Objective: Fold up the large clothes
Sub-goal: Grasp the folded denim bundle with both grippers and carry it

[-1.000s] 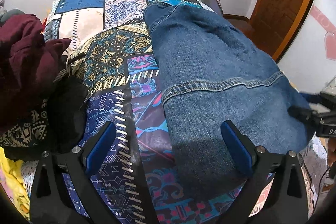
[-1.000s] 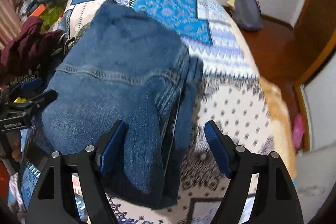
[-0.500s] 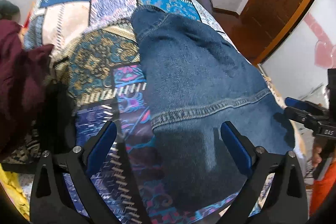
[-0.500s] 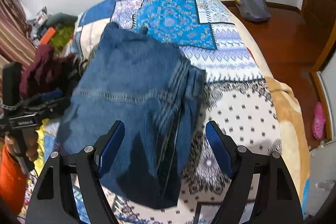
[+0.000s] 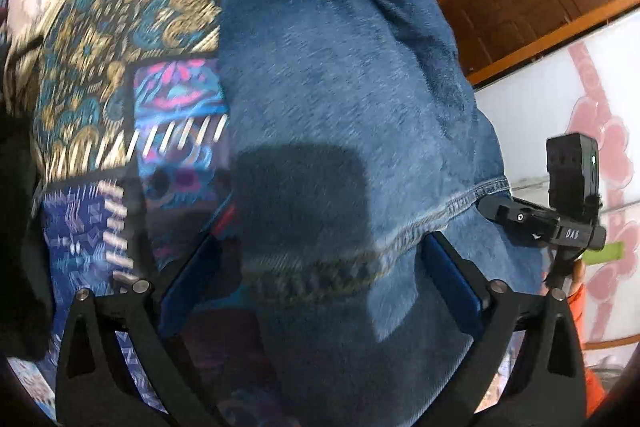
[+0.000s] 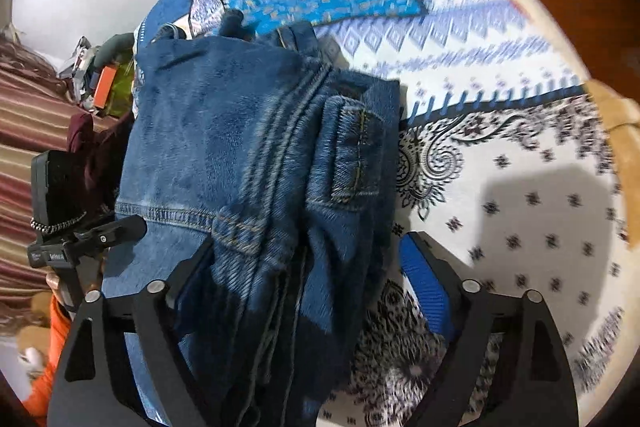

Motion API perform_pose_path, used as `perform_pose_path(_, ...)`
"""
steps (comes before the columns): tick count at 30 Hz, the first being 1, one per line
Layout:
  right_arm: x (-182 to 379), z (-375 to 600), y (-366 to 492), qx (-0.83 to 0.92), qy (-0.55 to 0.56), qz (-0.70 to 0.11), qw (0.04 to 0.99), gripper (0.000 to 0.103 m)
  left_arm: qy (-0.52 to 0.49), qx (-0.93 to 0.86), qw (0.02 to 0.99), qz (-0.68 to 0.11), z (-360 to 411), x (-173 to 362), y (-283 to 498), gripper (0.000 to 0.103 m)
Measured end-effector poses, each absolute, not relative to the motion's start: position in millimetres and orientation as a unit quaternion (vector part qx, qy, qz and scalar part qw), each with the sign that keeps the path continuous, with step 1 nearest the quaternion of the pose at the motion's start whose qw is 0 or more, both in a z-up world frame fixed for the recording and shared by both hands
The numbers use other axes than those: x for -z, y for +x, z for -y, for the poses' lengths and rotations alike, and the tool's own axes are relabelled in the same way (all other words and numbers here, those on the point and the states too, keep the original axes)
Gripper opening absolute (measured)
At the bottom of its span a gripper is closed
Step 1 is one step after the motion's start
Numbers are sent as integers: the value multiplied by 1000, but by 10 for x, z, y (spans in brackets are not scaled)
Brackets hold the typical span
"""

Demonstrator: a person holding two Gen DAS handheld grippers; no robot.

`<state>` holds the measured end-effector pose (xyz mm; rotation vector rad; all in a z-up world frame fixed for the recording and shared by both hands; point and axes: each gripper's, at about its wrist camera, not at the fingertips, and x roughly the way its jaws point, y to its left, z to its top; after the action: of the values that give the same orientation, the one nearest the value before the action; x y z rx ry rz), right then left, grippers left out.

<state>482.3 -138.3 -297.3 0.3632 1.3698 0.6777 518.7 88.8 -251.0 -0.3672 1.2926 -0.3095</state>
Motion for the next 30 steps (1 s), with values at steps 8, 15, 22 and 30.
perform_pose_path(8, 2988, 1183, 4913, -301, 190, -624, 696, 82, -176, 142, 778, -586, -904, 2472, 5235, 95)
perform_pose_path(15, 2630, 1160, 4727, -321, 160, -596, 718, 40, -205, 156, 785, -563, -1008, 2209, 5099, 53)
perform_pose_path(22, 2014, 990, 4431, -339, 114, -556, 750, 32, -189, 176, 804, -535, -1096, 1646, 4863, 39)
perform_pose_path(30, 1026, 678, 4113, -368, 87, -478, 793, 31, -186, 194, 853, -447, -1459, 559, 4401, 37)
